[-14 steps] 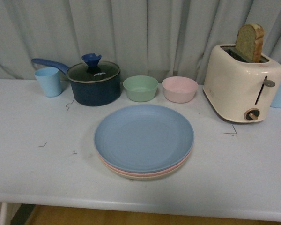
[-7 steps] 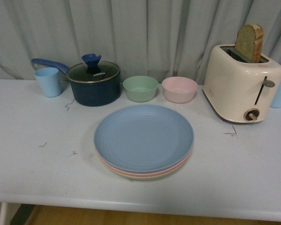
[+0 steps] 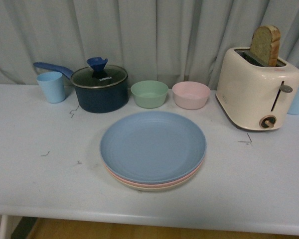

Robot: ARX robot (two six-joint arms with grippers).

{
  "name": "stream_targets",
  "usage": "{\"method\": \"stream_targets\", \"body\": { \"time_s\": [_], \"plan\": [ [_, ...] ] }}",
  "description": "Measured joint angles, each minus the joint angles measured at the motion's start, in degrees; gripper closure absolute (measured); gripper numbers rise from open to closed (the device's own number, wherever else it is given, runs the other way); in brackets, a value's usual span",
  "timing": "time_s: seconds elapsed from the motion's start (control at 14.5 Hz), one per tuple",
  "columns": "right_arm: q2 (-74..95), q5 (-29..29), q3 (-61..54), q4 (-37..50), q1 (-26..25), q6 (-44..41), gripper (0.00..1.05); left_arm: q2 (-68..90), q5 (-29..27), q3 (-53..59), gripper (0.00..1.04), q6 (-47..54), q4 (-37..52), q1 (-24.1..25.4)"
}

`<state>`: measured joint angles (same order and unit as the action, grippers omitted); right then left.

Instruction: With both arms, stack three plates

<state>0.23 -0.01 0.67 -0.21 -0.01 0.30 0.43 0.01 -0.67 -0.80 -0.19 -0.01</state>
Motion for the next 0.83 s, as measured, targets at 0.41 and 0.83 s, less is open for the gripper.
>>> {"method": "stream_targets", "body": {
  "time_s": [0.41,0.83],
  "plan": [
    [0.0,0.0,0.0,0.0,0.0,0.0,0.06,0.0,0.0,0.0,0.07,0.0,0.0,0.0],
    [0.0,0.0,0.0,0.0,0.0,0.0,0.06,0.0,0.0,0.0,0.07,0.0,0.0,0.0]
  ]
}}
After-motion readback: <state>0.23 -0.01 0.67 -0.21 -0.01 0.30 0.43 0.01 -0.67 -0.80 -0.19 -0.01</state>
